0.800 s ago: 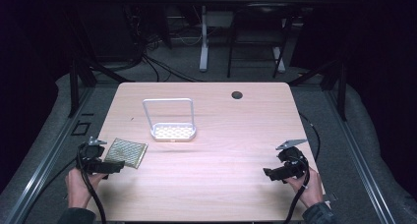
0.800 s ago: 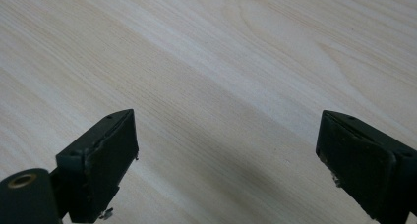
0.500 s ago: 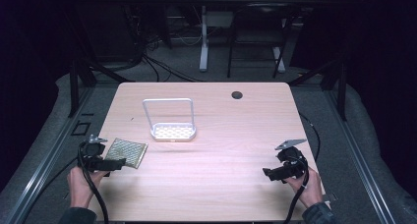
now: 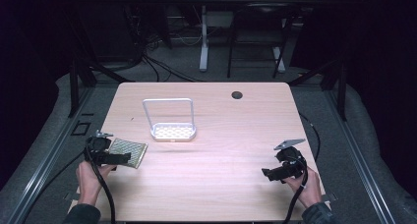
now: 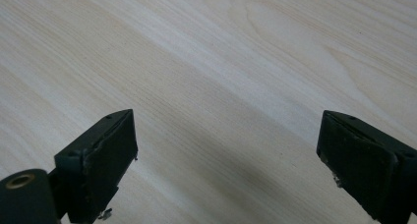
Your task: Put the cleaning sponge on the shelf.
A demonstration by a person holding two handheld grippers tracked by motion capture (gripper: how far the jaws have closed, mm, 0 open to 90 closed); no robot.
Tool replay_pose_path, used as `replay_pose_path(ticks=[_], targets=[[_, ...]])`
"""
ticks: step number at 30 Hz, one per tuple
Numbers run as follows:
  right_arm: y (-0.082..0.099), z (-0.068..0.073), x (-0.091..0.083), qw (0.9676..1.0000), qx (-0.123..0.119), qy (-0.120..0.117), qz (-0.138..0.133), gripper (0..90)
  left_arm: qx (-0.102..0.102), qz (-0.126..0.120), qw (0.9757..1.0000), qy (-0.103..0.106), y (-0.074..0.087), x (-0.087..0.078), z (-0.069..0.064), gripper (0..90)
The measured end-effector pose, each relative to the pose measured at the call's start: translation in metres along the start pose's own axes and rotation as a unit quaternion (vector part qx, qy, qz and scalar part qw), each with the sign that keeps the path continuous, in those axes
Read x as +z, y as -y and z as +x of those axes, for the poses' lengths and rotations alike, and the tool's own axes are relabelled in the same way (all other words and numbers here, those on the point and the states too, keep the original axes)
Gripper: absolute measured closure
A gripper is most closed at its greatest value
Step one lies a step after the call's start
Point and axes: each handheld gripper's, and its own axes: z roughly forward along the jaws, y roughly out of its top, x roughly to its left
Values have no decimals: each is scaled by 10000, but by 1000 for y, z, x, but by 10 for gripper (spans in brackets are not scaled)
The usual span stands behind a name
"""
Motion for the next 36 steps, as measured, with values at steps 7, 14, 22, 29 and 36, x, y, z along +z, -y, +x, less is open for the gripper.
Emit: replay_pose_path(ticks=[7, 14, 22, 29, 36], targets=[[-1, 2, 1, 10000, -46, -53, 8, 72, 70, 159, 9998, -43, -7, 17, -4, 0], [0, 2, 1, 10000, -46, -60, -13, 73, 134, 190, 9997, -70, -11, 26, -8, 0], [0, 2, 1, 10000, -53, -56, 19, 74, 105, 200, 9997, -18, -16, 31, -10, 0], [0, 1, 1, 10000, -68, -59, 43, 74, 161, 339, 9993, -35, -16, 40, -13, 0], [1, 1, 1, 9999, -74, -64, 48, 75, 344, 531, 9978, -185, -14, 45, -18, 0]])
